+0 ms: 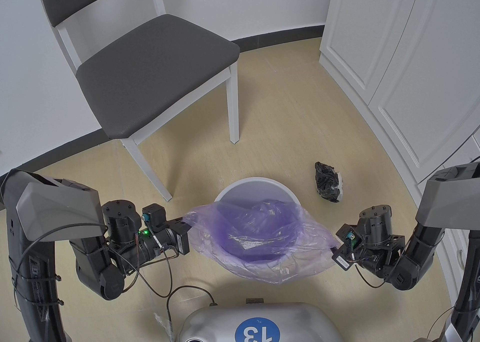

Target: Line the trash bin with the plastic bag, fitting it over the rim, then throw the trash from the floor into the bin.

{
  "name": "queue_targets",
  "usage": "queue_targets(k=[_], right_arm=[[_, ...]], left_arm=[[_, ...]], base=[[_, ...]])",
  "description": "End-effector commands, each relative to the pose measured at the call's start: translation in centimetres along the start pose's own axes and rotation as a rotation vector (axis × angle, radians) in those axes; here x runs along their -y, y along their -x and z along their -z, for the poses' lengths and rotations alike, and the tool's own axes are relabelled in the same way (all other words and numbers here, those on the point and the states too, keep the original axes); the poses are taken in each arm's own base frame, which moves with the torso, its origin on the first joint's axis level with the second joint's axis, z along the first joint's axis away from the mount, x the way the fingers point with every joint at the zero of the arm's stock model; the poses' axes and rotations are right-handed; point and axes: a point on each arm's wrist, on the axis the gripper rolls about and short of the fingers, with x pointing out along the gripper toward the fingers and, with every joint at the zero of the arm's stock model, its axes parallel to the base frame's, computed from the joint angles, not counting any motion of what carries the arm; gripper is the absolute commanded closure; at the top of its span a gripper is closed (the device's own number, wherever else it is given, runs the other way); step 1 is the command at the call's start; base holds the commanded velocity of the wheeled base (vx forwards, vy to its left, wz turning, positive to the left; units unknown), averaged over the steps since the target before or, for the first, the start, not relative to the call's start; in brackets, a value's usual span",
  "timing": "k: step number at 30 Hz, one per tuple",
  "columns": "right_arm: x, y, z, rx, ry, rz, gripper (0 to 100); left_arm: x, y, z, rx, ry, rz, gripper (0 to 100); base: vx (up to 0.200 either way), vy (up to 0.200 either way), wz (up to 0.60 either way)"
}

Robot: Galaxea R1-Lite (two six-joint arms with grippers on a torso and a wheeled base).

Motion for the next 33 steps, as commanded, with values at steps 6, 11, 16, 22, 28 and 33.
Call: queue_targets(k=[6,11,16,22,28,33], right_arm=[[0.7,2.5,-2.0,0.135,-0.003,0.041,0],[1.2,2.9,-5.8,0.256,-0.013,0.065,0],[0.0,2.8,-10.2,0.315,0.01,0.017,0],[-1.7,1.4,-12.3,0.331,0.005,0.002,0],[0.5,2.1,-8.4,0.196,0.079,0.019,0],[2.7,2.7,-4.6,0.086,0.106,0.044,0]], left_arm=[[0.4,0.0,0.0,0.006,-0.004,0.01,100],[0.4,-0.2,0.5,-0.009,-0.002,0.008,100],[-0.1,-0.5,0.9,-0.013,0.001,-0.017,100],[-0.6,-0.4,0.7,-0.004,0.002,-0.031,100],[-0.6,-0.4,0.8,-0.005,0.003,-0.033,100],[-0.6,-0.3,0.8,-0.008,0.001,-0.035,100]], base=[[0.0,0.0,0.0],[0.0,0.0,0.0],[0.0,0.0,0.0],[0.0,0.0,0.0],[0.0,0.0,0.0],[0.0,0.0,0.0]])
